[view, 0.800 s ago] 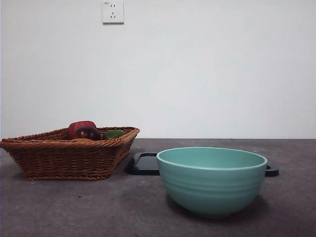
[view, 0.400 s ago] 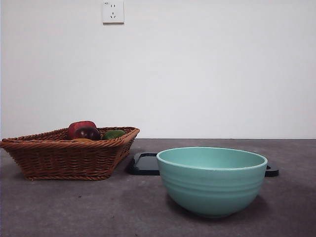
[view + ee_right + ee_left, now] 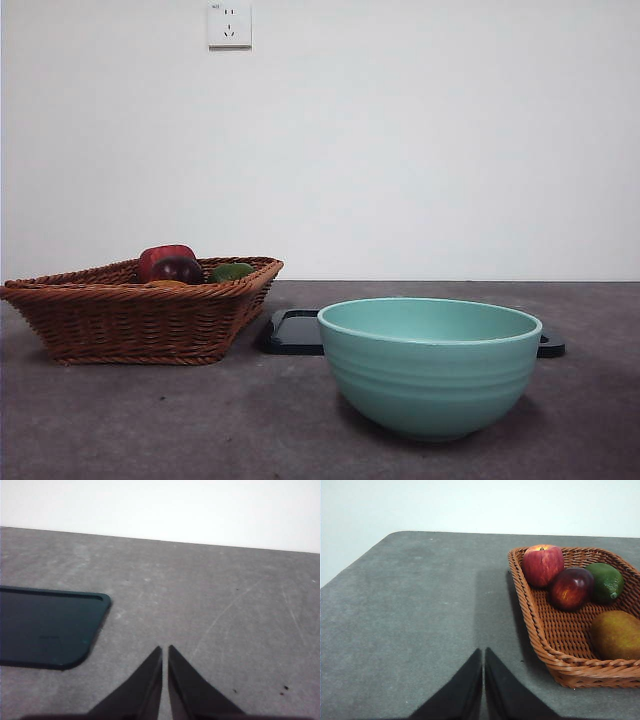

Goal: Pick up the wifruite, put it on the bowl, pick up the plate, put it on desk

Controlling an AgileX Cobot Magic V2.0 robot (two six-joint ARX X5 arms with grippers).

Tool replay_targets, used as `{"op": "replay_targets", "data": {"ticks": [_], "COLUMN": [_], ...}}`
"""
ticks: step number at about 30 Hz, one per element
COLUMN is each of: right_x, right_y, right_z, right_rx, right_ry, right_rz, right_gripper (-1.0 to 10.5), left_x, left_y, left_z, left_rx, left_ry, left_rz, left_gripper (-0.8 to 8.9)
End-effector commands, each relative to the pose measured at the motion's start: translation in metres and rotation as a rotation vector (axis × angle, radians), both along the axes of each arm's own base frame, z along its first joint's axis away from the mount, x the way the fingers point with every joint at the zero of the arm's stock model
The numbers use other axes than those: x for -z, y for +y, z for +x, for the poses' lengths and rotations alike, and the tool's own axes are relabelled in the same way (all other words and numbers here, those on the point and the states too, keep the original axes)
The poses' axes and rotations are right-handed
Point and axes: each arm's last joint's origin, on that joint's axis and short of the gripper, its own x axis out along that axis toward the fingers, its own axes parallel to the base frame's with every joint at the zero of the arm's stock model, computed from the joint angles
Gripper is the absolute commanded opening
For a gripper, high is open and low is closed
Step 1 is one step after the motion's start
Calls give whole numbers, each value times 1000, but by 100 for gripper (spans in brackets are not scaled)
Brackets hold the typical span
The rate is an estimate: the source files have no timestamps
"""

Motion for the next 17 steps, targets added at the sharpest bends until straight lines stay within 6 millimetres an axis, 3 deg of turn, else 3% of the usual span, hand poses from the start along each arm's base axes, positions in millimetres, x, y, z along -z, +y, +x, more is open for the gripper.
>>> {"op": "replay_targets", "data": {"ticks": [1,17], "right_x": [1,6], "right_y": [0,1], "right_z": [0,-1], "right_rx": [6,-2], "right_ry": [1,53], "right_rz": [-8,47], "right_gripper": [14,14], "left_x": [7,7], "left_y": [0,0], "left_z": [1,1], "left_rx": [-3,-3], "left_ry": [25,25], "left_rz": [18,18], "left_gripper": [6,6]}}
